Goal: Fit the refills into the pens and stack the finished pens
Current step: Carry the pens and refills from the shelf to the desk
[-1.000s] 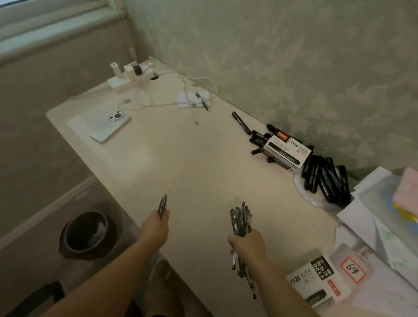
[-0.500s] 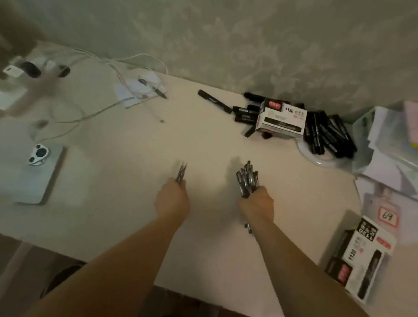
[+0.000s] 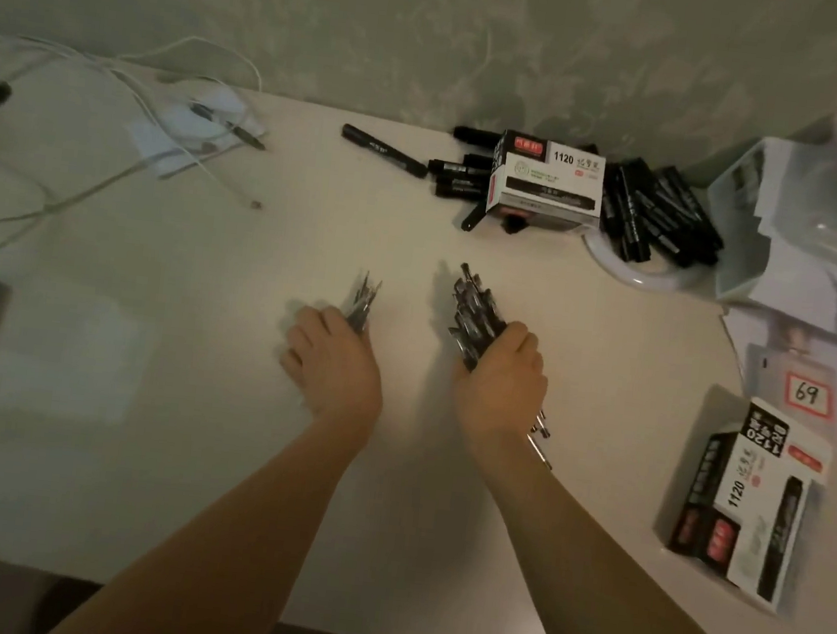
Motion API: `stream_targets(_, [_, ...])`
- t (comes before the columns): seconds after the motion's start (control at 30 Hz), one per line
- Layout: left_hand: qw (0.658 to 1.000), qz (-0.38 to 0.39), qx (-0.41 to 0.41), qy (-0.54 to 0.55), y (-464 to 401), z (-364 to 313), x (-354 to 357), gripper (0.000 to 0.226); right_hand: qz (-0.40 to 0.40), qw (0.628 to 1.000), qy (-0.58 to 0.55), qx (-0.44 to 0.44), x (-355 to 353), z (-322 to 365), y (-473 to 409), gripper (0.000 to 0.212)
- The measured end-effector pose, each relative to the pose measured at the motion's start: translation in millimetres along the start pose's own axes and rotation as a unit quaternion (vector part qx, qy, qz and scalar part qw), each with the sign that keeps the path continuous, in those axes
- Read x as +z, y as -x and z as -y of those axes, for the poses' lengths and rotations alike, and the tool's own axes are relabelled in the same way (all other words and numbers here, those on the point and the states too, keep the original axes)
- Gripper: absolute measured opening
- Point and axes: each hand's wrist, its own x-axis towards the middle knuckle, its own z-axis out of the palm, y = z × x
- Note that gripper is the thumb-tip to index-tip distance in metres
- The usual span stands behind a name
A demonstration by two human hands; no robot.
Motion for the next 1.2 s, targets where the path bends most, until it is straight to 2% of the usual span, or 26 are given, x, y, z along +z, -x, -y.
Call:
stream_targets(0.17, [0.996,-0.087,0.019,0.033,-1.3,-4.0,11.0,0.032,-0.104,0.994,0.021,-0.008,17.4,-5.7,-4.5,0.064])
stream_targets(0.3, [0.988,-0.135,0.075,0.016,-5.0,2.6,14.1,0.042,-0.176,0.984,0.023,-0.027,25.2,-13.3,-8.2,0.075])
stream_targets(0.53, [0.986,-0.102,0.133,0.002,-27.0,-1.7,14.8,0.045,-0.139,0.987,-0.002,-0.079,20.1,-26.6,-9.4,0.088])
stream_targets(0.73, [0.975,-0.141,0.169,0.033,-22.3,10.3,14.0,0.055,-0.124,0.984,-0.014,-0.130,17.1,-42.4,6.2,0.088])
stream_targets(0.9, [0.973,-0.117,0.190,0.061,-12.5,17.8,5.1,0.054,-0.131,0.985,-0.013,-0.111,10.8,-48.5,14.3,0.085])
stream_targets(1.2, [0.966,-0.129,0.207,0.084,-2.0,19.8,10.2,0.053,-0.188,0.980,0.021,-0.069,16.5,-55.8,17.0,0.075])
